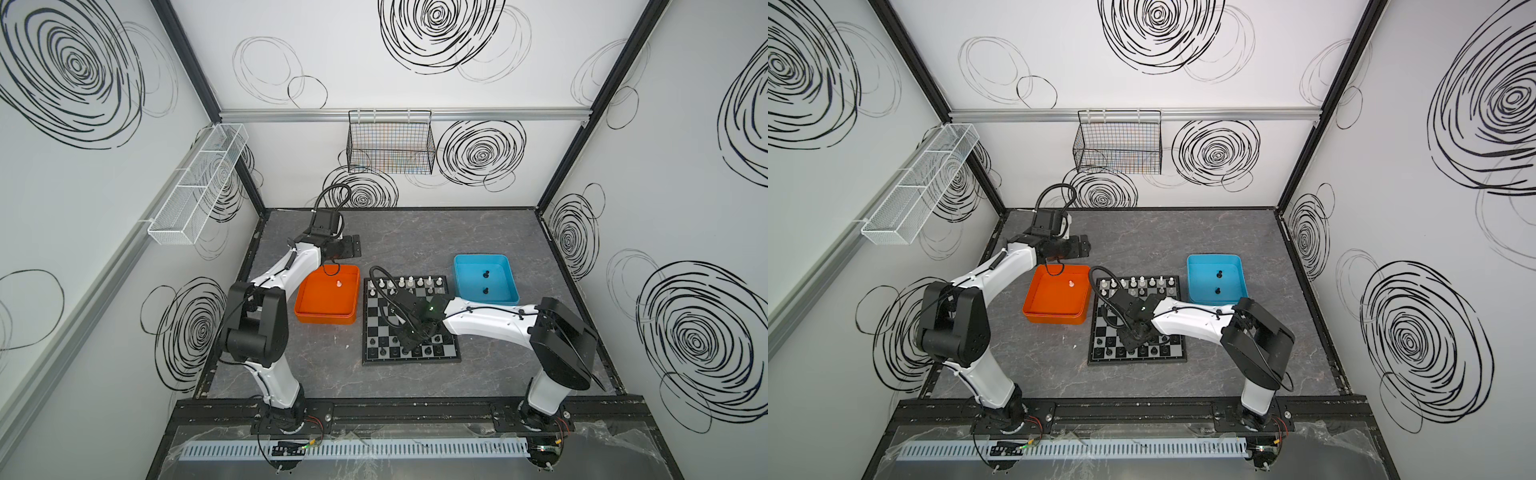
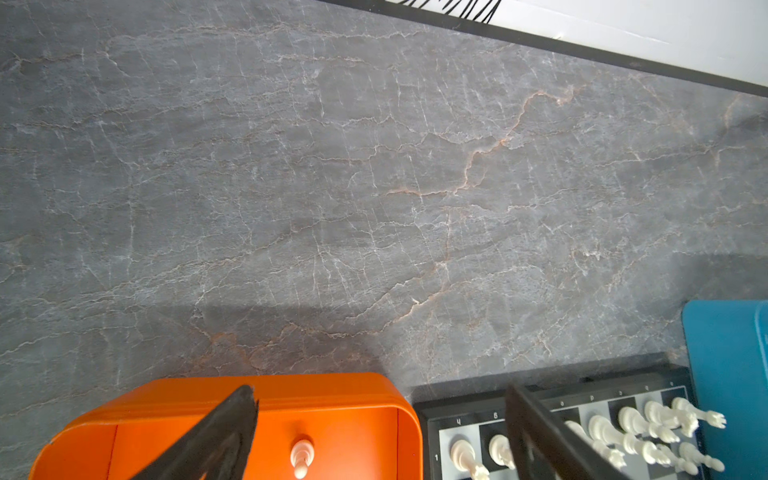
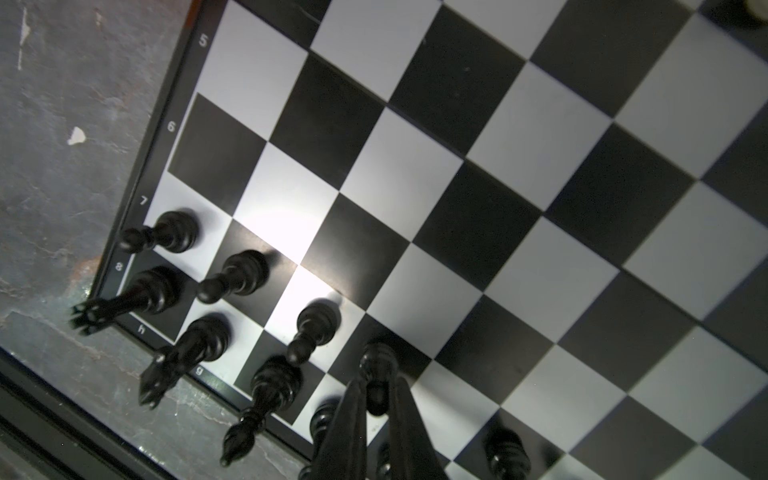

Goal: Set up the chess pieces on the board
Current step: 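Lower the black pawn onto an empty square in the black pawn row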

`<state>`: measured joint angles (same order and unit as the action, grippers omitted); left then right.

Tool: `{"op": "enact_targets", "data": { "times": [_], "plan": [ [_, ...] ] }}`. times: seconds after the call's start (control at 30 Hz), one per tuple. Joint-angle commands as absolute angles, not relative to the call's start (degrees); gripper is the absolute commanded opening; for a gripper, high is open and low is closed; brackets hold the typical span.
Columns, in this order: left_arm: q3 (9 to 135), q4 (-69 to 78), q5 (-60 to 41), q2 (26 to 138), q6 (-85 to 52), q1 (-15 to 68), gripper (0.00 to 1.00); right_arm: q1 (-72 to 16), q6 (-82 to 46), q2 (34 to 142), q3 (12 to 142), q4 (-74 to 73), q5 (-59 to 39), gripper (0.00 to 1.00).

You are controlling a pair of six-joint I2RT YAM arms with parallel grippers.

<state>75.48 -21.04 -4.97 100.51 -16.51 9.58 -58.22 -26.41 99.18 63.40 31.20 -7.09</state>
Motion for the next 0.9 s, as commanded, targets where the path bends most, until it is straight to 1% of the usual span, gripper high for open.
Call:
{"op": "enact_targets", "data": {
  "times": [0.0,0.13,0.43,0.87],
  "plan": [
    [75.5,-19.97,-5.53,101.25,-17.01,8.96,0.96,-58.79,-27.64,99.84,64.34,32.97,-5.65,0.15],
    [75.58,-19.95,-5.49,101.34,-17.02,8.95,0.96,-58.87,-28.32,99.49,64.75,33.74,-4.88,0.18],
    [75.59,-20.02,-5.48,101.34,-17.01,8.96,0.96,-58.87,-28.92,98.88,64.95,34.04,-4.04,0.19],
    [75.56,-20.04,-5.43,101.25,-16.97,9.07,0.96,-58.89,-28.49,98.27,64.25,32.67,-5.97,0.17]
  ]
}}
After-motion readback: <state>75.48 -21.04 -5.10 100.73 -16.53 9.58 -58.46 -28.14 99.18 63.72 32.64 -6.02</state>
